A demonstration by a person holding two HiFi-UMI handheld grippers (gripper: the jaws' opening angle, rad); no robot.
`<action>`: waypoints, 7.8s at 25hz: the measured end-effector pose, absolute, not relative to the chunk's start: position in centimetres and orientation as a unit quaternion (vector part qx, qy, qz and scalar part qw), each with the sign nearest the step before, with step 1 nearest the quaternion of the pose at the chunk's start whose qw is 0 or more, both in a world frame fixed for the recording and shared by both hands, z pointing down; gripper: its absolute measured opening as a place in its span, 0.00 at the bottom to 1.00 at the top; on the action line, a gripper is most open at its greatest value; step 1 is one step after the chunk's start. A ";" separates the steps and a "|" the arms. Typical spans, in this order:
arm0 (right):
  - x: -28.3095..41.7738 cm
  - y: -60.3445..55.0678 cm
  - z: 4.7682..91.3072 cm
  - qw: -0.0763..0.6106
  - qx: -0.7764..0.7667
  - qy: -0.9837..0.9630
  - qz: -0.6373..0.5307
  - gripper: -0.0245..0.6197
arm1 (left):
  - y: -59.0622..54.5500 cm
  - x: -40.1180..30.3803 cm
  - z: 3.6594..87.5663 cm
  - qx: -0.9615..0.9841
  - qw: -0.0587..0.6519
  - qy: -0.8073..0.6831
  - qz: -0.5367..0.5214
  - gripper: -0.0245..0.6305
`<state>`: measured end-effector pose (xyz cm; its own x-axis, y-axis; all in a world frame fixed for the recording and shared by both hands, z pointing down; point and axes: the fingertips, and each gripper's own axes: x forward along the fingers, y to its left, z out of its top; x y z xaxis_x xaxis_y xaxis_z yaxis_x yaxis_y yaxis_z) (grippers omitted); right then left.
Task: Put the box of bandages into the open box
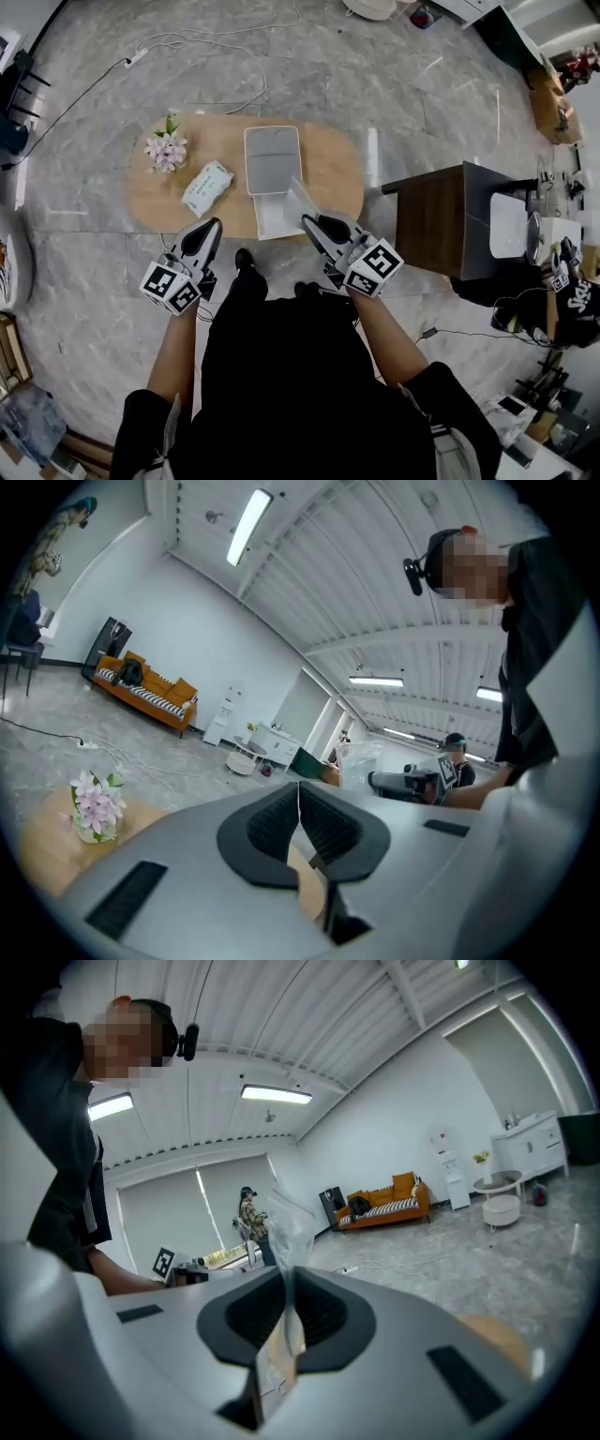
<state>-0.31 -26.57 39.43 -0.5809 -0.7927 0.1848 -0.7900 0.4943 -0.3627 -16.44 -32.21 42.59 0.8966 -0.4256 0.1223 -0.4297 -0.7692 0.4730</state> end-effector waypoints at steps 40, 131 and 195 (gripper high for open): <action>3.8 -30.1 77.8 0.060 -0.350 0.759 -0.546 0.09 | -34.5 -7.5 74.1 0.903 0.367 -0.174 0.142 0.07; -1.7 -33.2 31.4 -0.112 -0.485 0.866 -0.051 0.06 | -33.8 -9.9 33.1 0.976 0.190 -0.105 -0.006 0.06; -0.5 8.5 27.8 0.119 -0.356 0.922 -0.095 0.05 | 5.3 -6.0 30.8 0.985 0.167 0.026 0.015 0.06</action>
<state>-0.50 8.54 27.81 -0.7187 -0.6783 -0.1528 -0.6330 0.7293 -0.2597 -5.96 5.31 30.78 0.9982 0.0566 0.0217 0.0463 -0.9427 0.3305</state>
